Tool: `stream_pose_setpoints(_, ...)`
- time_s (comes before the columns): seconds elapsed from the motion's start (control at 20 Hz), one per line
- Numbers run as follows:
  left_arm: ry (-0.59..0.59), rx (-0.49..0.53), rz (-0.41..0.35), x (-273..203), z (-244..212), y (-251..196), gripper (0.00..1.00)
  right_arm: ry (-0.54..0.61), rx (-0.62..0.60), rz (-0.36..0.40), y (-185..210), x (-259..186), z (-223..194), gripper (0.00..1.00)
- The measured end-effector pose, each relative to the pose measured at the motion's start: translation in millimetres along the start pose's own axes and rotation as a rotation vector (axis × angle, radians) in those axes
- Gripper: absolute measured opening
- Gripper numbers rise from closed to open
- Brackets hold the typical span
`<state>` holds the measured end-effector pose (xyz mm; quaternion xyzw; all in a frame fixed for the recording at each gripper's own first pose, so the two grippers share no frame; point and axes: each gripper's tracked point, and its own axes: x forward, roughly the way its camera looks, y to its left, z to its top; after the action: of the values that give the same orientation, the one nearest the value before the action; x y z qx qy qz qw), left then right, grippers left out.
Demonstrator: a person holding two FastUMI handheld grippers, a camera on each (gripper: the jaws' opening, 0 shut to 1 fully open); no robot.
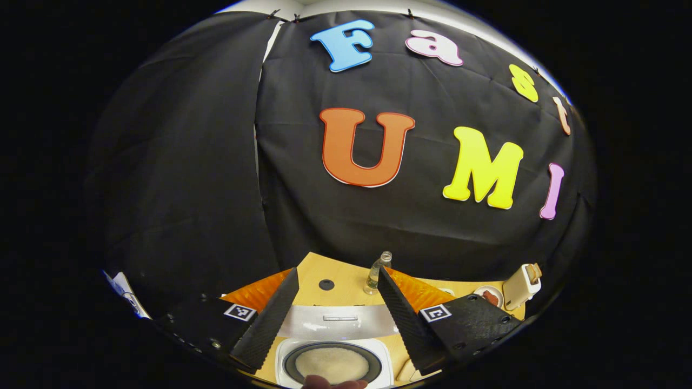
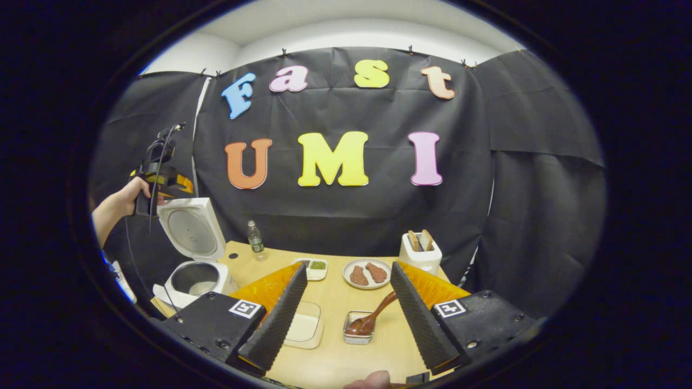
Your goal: Close the left gripper, press the button to open the rice cooker; take a wooden spoon from the chopstick holder with the right hand, scoop a spoonful of rice and pour it into the rice cooker, then put the wooden spoon back into the chopstick holder.
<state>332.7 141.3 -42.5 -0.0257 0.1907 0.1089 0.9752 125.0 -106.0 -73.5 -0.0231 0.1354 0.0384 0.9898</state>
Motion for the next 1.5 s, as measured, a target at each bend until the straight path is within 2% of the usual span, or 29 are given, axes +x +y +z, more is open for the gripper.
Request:
stream_pose_setpoints(0.2, 0.05, 0.051, -0.007, 1.1, -16.1, -3.8, 0.96, -0.011, 0.021, 0.015, 9.0, 1.4, 2.4, 1.0)
stream_pose_setpoints(0.3, 0.075, 0.043, -0.019, -6.3, -21.0, -5.8, 0.97, -0.008, 0.032, 0.025, 13.6, -0.5, -0.1, 1.0)
stream_pose_setpoints(0.6, 0.114, 0.044, -0.035, -59.3, -53.9, -5.7, 0.97, 0.003, 0.053, 0.052, 28.6, -4.9, -9.8, 1.0)
stream_pose_setpoints(0.8, 0.134, 0.038, -0.031, -85.8, -88.4, -6.0, 0.97, 0.013, 0.07, 0.074, 40.9, -3.9, -13.8, 1.0)
stream_pose_setpoints(1.0, 0.243, -0.005, -0.061, -103.0, -140.9, -15.9, 0.96, 0.015, 0.057, 0.091, 50.3, -5.1, -14.4, 0.99)
stream_pose_setpoints(1.5, 0.416, -0.06, -0.046, -119.7, -239.6, -13.2, 0.97, 0.059, 0.06, 0.101, 61.0, -8.6, -35.7, 1.0)
